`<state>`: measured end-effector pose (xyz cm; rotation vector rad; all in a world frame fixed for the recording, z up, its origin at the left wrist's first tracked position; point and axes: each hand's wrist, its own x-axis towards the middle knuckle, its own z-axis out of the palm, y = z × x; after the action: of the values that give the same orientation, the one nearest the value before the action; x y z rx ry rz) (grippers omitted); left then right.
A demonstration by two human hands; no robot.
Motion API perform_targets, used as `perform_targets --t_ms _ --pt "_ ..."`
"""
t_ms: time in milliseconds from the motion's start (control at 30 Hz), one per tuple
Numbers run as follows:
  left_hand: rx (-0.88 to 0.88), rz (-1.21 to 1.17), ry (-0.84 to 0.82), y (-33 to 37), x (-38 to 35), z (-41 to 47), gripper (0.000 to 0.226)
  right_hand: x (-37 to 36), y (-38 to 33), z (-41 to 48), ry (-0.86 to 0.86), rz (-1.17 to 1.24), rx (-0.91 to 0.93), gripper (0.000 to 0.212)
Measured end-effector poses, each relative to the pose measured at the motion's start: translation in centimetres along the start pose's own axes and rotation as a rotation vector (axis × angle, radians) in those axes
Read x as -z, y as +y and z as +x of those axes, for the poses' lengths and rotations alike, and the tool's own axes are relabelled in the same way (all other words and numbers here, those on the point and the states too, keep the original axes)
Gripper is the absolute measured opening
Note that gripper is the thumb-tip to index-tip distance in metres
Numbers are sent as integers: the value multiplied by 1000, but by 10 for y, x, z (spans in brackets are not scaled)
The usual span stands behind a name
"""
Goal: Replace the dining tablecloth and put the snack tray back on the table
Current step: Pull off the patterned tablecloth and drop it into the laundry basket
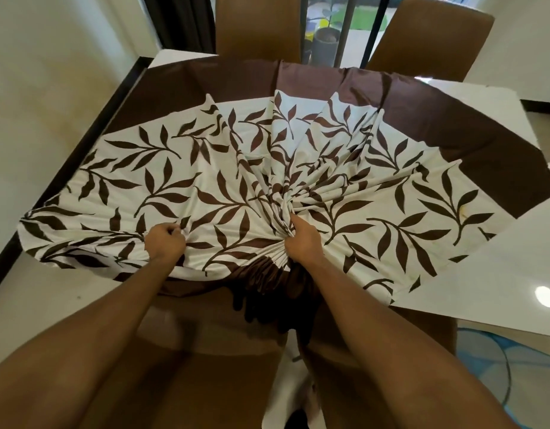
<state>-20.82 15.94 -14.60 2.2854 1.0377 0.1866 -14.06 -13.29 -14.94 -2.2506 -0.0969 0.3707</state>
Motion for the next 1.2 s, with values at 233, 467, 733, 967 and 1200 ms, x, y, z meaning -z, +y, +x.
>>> perform_targets --t_ms 233,467,733,967,1200 --pt "-261 249 -101 -43 48 -10 13 -22 -4 -13 41 -172 43 58" --pt "-93 262 -26 -104 92 6 12 -99 -69 -16 -105 -222 183 57" --pt "-308 112 -238 -73 63 -40 9 -138 -120 1 -256 -329 274 63" --pt "-348 -255 -443 -11 8 -87 7 -107 -119 25 -357 -89 46 33" --pt "-384 -299 -731 13 -14 -92 7 -75 -91 19 -257 -274 265 41"
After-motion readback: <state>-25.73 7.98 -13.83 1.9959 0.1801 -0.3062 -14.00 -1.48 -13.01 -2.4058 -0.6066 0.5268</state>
